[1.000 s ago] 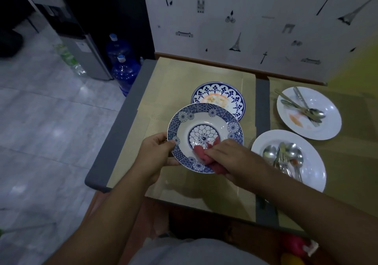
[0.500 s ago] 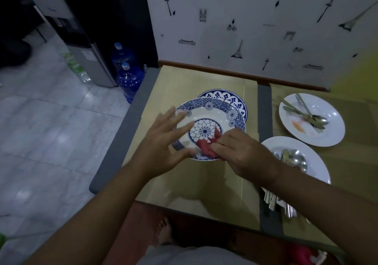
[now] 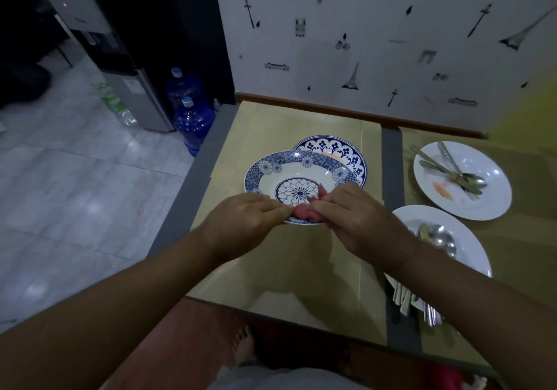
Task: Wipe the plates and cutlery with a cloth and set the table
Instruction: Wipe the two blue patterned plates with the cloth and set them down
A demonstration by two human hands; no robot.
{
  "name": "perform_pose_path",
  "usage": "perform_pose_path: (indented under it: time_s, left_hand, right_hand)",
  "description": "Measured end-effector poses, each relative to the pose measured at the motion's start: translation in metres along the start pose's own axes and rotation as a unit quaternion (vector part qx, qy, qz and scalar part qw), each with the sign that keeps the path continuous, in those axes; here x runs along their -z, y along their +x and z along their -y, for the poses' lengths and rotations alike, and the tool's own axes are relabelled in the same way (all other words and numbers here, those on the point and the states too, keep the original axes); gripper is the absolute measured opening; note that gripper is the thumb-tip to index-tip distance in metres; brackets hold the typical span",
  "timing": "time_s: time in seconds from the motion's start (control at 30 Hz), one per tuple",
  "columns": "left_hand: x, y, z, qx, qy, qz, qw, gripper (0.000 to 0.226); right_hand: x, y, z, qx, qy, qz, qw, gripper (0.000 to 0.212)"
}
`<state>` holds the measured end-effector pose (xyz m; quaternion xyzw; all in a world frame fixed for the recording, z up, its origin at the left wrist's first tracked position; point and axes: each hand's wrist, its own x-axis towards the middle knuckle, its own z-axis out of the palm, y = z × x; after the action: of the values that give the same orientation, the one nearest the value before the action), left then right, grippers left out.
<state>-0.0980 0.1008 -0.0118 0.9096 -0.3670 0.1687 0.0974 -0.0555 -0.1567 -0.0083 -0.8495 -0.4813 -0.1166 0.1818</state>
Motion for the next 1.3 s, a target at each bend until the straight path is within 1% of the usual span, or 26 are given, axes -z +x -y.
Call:
perform_pose_path:
  time_s: [0.13, 0.17, 0.2, 0.27, 0.3, 0.33, 0.4, 0.47, 0.53, 0.6, 0.73, 0.8, 0.9, 0.97, 1.07, 1.13, 1.2, 1.3]
  left_hand:
    - [-0.001, -0.001, -0.004, 0.039, -0.036, -0.017, 0.998, 0.027]
    - [-0.001, -0.001, -0.007, 0.055, -0.049, -0.017, 0.997, 0.027]
    - [0.0, -0.002, -0.009, 0.074, -0.062, -0.023, 0.995, 0.028]
    - [0.002, -0.001, -0.013, 0.123, -0.094, -0.055, 0.986, 0.03]
    - [0.004, 0.001, -0.015, 0.157, -0.125, -0.08, 0.976, 0.028]
    - [0.006, 0.004, -0.017, 0.199, -0.169, -0.106, 0.959, 0.025]
    - [0.01, 0.008, -0.02, 0.297, -0.261, -0.138, 0.908, 0.015]
    - [0.013, 0.01, -0.021, 0.378, -0.341, -0.147, 0.848, 0.012]
    - [0.016, 0.011, -0.023, 0.432, -0.424, -0.155, 0.78, 0.014]
    - [0.016, 0.01, -0.028, 0.477, -0.489, -0.16, 0.712, 0.02]
    - [0.007, 0.006, -0.039, 0.53, -0.598, -0.169, 0.577, 0.035]
    - [0.003, 0.003, -0.043, 0.552, -0.63, -0.16, 0.523, 0.04]
    - [-0.003, -0.003, -0.045, 0.563, -0.659, -0.143, 0.477, 0.039]
    - [-0.006, -0.009, -0.046, 0.569, -0.675, -0.15, 0.445, 0.043]
    - [-0.009, -0.013, -0.044, 0.572, -0.691, -0.188, 0.401, 0.046]
    - [-0.01, -0.014, -0.043, 0.57, -0.7, -0.215, 0.373, 0.045]
    - [-0.013, -0.014, -0.043, 0.576, -0.699, -0.231, 0.355, 0.041]
    - [-0.019, -0.014, -0.043, 0.594, -0.691, -0.239, 0.336, 0.035]
  right_hand:
    - [0.012, 0.004, -0.001, -0.042, 0.03, 0.061, 0.997, 0.054]
    - [0.015, 0.004, 0.0, -0.053, 0.04, 0.064, 0.996, 0.055]
    - [0.017, 0.004, 0.001, -0.058, 0.044, 0.051, 0.996, 0.054]
    - [0.021, 0.008, 0.0, -0.074, 0.037, -0.016, 0.996, 0.051]
    - [0.024, 0.01, 0.0, -0.092, 0.032, -0.06, 0.993, 0.049]
    - [0.028, 0.013, 0.0, -0.114, 0.027, -0.104, 0.988, 0.048]
    - [0.033, 0.015, 0.004, -0.145, 0.016, -0.177, 0.973, 0.043]
    - [0.032, 0.013, 0.015, -0.149, 0.024, -0.198, 0.969, 0.042]
    - [0.022, 0.009, 0.026, -0.138, 0.041, -0.18, 0.973, 0.041]
    - [0.007, 0.004, 0.035, -0.123, 0.058, -0.144, 0.98, 0.04]
    - [-0.013, -0.006, 0.049, -0.096, 0.071, -0.095, 0.988, 0.03]
    - [-0.012, -0.001, 0.047, -0.087, 0.068, -0.091, 0.99, 0.026]
    - [-0.005, 0.018, 0.036, -0.109, 0.061, -0.102, 0.987, 0.025]
    - [-0.002, 0.027, 0.025, -0.164, 0.069, -0.108, 0.978, 0.027]
    - [0.0, 0.017, 0.012, -0.267, 0.105, -0.098, 0.953, 0.03]
    - [-0.002, -0.001, 0.016, -0.304, 0.128, -0.096, 0.939, 0.03]
    - [-0.009, -0.019, 0.032, -0.305, 0.138, -0.101, 0.937, 0.031]
    - [-0.022, -0.028, 0.061, -0.249, 0.123, -0.1, 0.955, 0.033]
